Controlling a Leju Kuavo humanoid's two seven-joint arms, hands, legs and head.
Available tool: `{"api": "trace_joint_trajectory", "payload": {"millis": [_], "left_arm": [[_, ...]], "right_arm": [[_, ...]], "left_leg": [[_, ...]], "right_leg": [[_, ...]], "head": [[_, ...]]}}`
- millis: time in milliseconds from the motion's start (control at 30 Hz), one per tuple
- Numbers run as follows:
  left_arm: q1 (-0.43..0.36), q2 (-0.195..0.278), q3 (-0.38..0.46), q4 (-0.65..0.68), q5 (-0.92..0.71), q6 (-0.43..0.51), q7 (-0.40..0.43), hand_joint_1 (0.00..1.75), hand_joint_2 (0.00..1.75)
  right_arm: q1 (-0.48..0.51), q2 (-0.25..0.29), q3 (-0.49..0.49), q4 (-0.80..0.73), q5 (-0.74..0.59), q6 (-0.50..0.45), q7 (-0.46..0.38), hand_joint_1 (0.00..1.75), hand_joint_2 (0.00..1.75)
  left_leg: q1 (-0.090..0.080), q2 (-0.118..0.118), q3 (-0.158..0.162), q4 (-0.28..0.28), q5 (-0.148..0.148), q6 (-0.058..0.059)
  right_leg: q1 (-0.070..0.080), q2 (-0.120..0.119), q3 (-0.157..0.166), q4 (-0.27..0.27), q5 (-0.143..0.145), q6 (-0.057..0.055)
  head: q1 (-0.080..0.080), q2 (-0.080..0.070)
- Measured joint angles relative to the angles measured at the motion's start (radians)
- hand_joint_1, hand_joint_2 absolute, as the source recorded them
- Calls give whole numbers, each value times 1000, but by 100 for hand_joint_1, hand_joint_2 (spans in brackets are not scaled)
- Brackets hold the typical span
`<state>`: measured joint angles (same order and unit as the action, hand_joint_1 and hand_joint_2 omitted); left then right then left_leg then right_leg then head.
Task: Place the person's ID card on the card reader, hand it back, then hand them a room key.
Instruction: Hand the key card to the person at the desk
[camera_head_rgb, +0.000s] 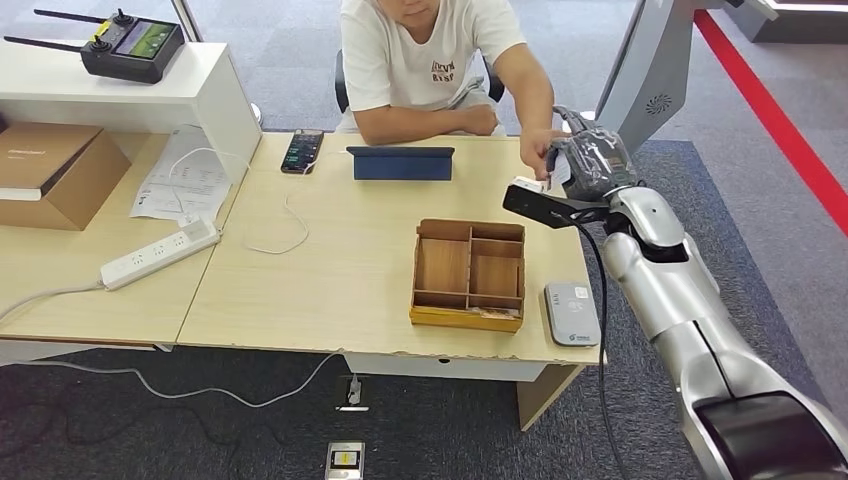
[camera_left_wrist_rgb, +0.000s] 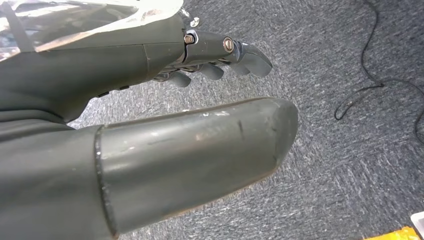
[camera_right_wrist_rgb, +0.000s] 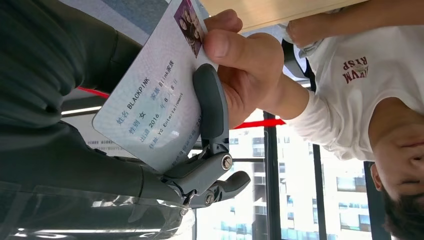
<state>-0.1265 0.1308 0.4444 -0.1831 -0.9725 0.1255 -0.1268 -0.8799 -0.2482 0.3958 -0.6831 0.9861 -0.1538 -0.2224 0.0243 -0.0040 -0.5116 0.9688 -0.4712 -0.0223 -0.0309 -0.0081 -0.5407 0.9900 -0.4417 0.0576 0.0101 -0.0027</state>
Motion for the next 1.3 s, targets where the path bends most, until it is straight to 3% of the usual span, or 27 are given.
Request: {"api": "trace_joint_trajectory", "payload": {"millis": [200, 267, 333, 400, 467, 600, 1067, 1200, 1300], "left_arm": [[0, 0, 0, 0, 2, -2, 1, 0, 0], [0, 0, 0, 0, 7, -3, 5, 0, 0], [0, 0, 0, 0, 10, -3, 7, 0, 0], [0, 0, 0, 0, 12, -2, 11, 0, 0], [0, 1, 0, 0, 12, -2, 15, 0, 0], [1, 3, 0, 0, 13, 0, 19, 0, 0], [2, 5, 0, 0, 23, 2, 25, 0, 0], [2, 5, 0, 0, 31, 13, 31, 0, 0], [3, 5, 0, 0, 32, 18, 32, 0, 0]], "right_arm": [[-46, 46, 28, 85, 17, -2, 1, 175, 175], [-55, 60, 33, 107, 16, -2, 3, 155, 175], [-61, 72, 37, 127, 16, -3, 7, 69, 175], [-67, 83, 43, 148, 14, -8, 9, 1, 175], [-71, 92, 48, 168, 12, -18, 10, 0, 175], [-74, 105, 53, 195, 9, -36, 11, 0, 0], [-90, 131, 57, 238, -73, -73, -31, 0, 0], [-89, 130, 40, 224, -211, -35, -79, 0, 175], [-76, 128, 22, 199, -326, 33, -88, 0, 175]], "left_leg": [[0, 0, 0, 0, 0, 0], [0, 0, 0, 0, 0, 0], [0, 0, 0, 0, 0, 0], [0, 0, 0, 0, 0, 0], [0, 0, 0, 0, 0, 0], [0, 0, 0, 0, 0, 0], [1, 0, 0, 0, 0, 0], [0, 0, 1, 0, 0, 0], [1, 0, 1, 1, 0, 0]], "right_leg": [[0, 0, 0, 0, 0, 0], [0, 0, 0, 0, 0, 0], [0, 0, 0, 0, 0, 0], [0, 0, -1, 0, 0, 0], [1, 0, -1, 0, 0, 0], [1, 0, 0, 0, 0, 0], [1, 0, -1, 0, 0, 0], [1, 0, -1, 0, 0, 0], [1, 0, 0, 0, 0, 0]], "head": [[0, 0], [0, 0], [0, 0], [0, 0], [0, 0], [0, 0], [0, 0], [0, 0], [0, 0]]}}
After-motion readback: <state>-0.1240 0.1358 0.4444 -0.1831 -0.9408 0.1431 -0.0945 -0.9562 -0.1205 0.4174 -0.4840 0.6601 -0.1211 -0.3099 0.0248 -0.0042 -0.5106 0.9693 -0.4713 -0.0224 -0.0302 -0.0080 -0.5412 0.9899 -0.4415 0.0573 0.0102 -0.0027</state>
